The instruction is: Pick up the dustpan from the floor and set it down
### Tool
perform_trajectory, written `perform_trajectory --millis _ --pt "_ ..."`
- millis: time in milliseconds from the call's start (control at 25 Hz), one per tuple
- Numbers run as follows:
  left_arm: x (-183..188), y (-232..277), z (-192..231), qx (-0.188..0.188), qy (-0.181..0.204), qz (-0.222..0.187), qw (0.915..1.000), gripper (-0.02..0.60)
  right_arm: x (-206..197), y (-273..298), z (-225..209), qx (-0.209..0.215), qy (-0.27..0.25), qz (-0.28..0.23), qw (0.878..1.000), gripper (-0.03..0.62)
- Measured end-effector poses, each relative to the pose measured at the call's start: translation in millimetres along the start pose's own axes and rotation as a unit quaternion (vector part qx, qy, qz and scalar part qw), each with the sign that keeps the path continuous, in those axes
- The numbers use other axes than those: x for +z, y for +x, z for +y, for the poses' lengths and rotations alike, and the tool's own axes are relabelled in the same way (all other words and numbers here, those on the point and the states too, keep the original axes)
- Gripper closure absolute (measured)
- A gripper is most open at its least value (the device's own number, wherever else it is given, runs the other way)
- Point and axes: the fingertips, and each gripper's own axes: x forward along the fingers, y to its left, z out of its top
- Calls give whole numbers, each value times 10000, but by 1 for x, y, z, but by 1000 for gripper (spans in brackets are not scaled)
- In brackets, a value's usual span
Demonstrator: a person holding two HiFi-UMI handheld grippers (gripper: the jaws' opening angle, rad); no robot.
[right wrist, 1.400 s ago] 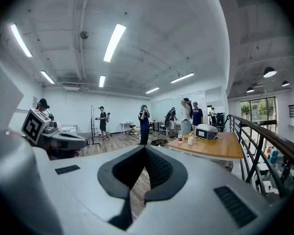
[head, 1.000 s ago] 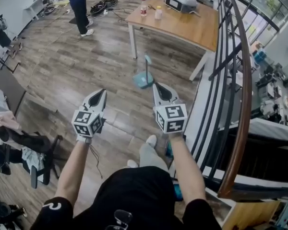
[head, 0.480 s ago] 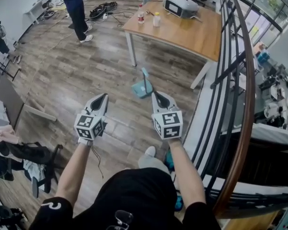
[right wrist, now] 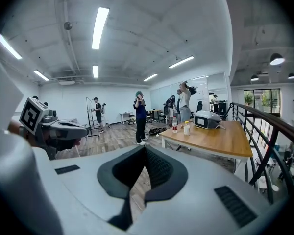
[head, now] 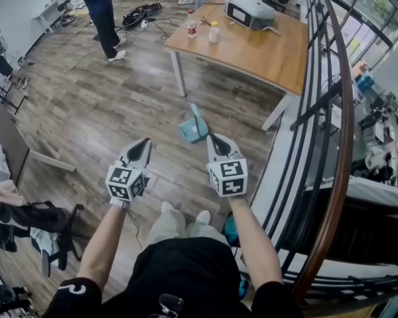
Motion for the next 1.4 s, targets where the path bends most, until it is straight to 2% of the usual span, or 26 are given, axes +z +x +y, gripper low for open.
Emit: perform_trajectory --millis 200,560,960,1400 --pt "-5 26 22 29 -85 42 10000 582 -2 34 -8 15 -41 88 10000 597" --pt "1 97 98 -5 -275 9 9996 583 18 123 -29 -63 -116 231 9996 597" --pt "3 165 181 -266 -337 132 9990 581 38 230 -35 -240 -160 387 9988 597" --pt "-16 202 229 -443 -449 184 9978 581 22 284 -34 -337 -158 610 9974 597"
